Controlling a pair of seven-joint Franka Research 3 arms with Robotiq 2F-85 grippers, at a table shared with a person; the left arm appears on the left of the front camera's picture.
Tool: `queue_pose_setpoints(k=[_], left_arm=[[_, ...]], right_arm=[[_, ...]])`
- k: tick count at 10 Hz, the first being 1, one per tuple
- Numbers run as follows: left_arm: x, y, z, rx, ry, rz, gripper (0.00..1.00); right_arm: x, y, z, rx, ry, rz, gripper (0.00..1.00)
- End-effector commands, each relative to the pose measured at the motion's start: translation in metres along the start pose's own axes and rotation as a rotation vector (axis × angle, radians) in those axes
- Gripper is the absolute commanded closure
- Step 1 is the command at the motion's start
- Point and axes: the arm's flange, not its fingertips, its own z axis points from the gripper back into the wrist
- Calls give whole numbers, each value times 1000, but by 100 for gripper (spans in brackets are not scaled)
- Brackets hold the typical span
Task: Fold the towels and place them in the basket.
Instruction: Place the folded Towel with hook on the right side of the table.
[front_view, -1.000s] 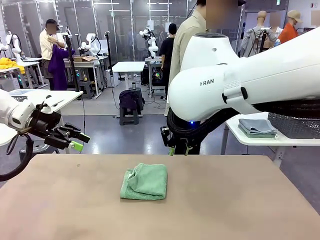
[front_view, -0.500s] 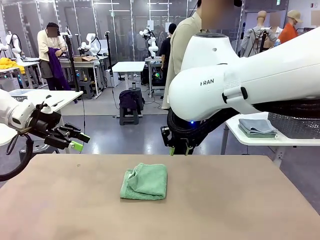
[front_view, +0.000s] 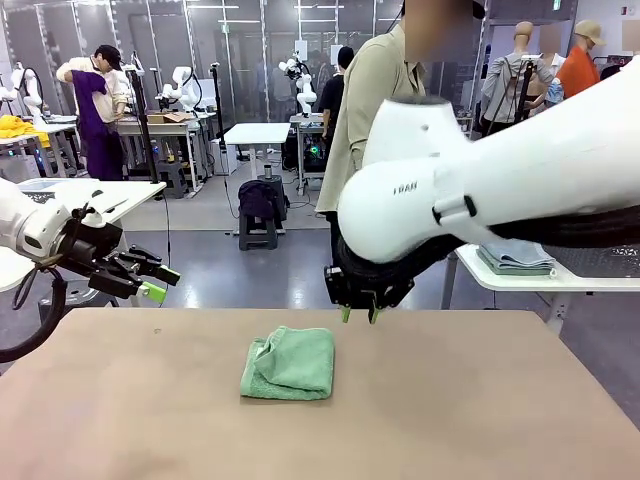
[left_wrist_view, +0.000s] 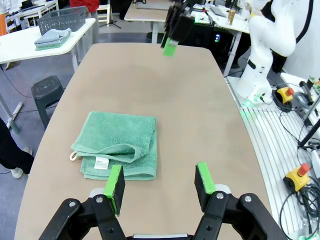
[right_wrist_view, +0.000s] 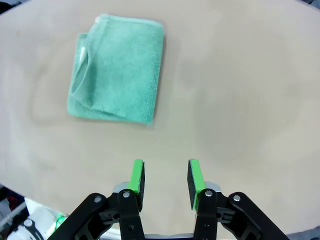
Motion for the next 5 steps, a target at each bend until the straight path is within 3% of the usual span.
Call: queue_pose_setpoints(k=[1,5], left_arm=[[2,-2,1,2,-3,-4,28],[2,-2,1,2,-3,-4,28]], right_arm=[[8,6,-39,51,-9,-95,55],[15,12,-92,118,21,-222,55]])
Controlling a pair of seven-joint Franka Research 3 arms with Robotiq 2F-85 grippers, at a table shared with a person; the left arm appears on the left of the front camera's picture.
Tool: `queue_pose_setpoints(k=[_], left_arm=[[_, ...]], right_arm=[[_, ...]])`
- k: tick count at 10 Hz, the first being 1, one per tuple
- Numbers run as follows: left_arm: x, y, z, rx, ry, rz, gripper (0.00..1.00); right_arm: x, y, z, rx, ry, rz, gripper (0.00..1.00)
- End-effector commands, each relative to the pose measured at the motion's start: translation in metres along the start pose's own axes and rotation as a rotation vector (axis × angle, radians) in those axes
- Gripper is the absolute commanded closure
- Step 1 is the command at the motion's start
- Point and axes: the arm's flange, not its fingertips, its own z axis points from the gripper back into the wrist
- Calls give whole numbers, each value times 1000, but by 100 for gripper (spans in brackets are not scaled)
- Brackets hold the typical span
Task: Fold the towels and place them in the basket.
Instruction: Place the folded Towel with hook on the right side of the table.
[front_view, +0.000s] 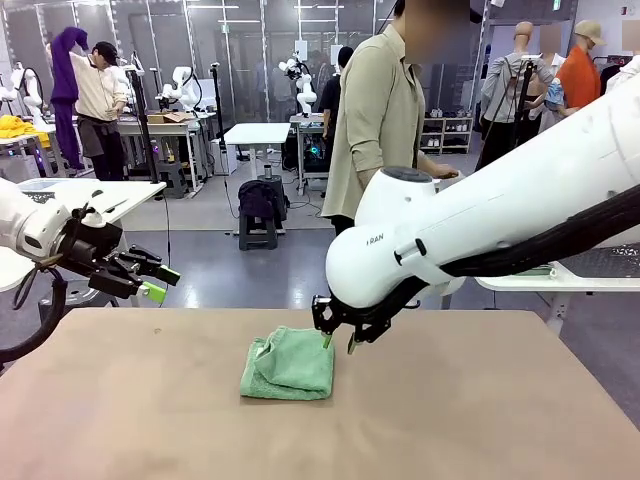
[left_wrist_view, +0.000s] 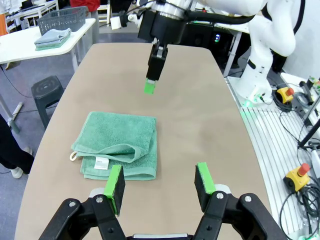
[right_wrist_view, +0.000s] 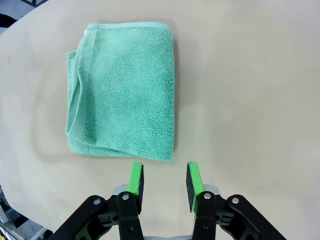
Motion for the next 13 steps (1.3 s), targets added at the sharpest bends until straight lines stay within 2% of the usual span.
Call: queue_pose_setpoints(k=[1,7,10,13], left_arm=[[2,-2,1,2,-3,-4,28],[2,-2,1,2,-3,-4,28],[2,-2,1,2,-3,-4,28],[2,-2,1,2,-3,-4,28]], right_arm=[[4,6,-16,6,0,-71,55],[37,-7,-83,52,19,-109,55],[42,-6,-97,97,21,-102,55],[40,-5,-108,57,30,-76,55]])
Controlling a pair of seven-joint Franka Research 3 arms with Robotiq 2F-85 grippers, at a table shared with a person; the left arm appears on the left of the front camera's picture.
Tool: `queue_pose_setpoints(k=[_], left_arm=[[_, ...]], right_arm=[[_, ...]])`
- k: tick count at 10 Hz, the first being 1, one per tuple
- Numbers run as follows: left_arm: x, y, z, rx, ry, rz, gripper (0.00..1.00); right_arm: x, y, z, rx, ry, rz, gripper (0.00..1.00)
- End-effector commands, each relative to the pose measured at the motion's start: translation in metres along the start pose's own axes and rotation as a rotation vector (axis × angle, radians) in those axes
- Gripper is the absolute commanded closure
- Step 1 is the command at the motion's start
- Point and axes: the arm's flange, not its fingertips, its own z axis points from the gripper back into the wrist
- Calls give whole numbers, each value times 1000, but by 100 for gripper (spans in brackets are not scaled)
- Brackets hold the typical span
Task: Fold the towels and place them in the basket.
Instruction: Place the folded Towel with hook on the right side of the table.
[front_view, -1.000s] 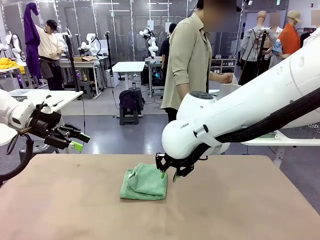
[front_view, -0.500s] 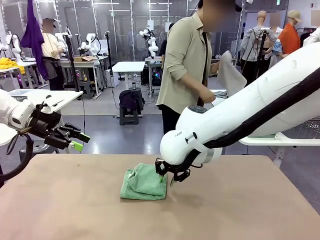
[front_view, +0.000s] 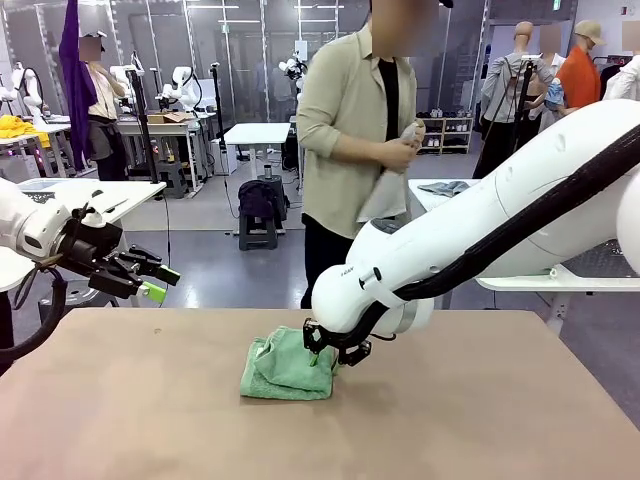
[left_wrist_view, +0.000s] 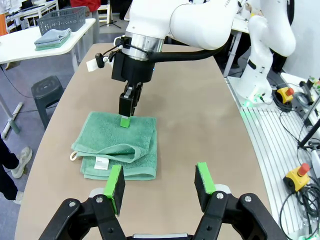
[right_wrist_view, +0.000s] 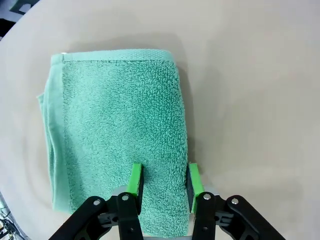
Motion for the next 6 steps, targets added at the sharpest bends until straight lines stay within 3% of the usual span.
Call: queue_pose_setpoints(k=[1,2,3,4,5,6], left_arm=[[2,-2,1,2,-3,-4,28],[2,-2,1,2,-3,-4,28],[2,-2,1,2,-3,-4,28],[2,-2,1,2,-3,-4,28],[2,-2,1,2,-3,-4,28],[2,-2,1,2,-3,-4,28]], right_arm=[[1,1,-7,-10,3,25,75],[0,2,-6,-12,-4,37,75],[0,2,-5,-14,-4,43,94],[-1,1,-5,-11,-2,47,80],[-2,1,-5,-13,2,54,100],[-2,1,-4,-15,7,60,100]])
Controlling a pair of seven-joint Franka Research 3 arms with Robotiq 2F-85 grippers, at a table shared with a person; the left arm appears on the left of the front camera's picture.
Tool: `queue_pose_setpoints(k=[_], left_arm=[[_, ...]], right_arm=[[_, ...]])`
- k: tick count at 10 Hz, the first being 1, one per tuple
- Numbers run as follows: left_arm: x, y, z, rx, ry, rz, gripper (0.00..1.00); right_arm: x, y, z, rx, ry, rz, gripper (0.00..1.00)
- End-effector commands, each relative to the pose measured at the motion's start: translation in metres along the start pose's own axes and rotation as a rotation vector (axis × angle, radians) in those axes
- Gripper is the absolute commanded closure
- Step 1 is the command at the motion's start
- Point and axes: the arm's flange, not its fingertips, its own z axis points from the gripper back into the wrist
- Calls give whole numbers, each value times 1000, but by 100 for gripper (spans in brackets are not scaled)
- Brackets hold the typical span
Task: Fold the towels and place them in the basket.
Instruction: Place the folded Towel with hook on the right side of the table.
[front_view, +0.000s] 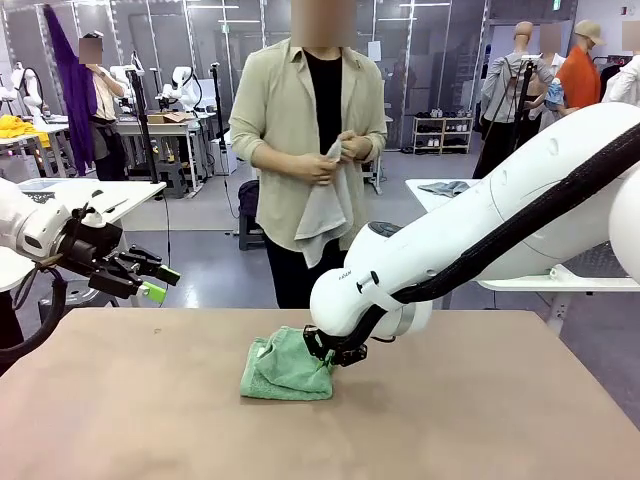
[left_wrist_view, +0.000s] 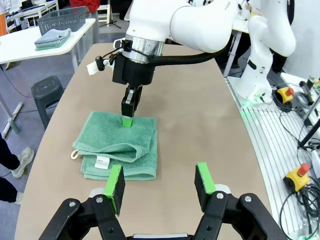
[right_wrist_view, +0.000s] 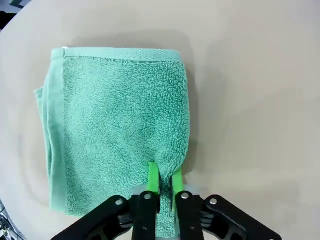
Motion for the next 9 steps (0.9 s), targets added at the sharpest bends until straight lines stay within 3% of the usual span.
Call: queue_pose_setpoints(k=[1,4,9], left_arm=[[2,-2,1,2,-3,-4,28],[2,-2,1,2,-3,-4,28],[2,-2,1,2,-3,-4,28]], right_arm=[[2,-4,5,-1,7,30,100],[17,-51,53,-37,7,71,100],[37,-207,149,-204,-29,21,100]])
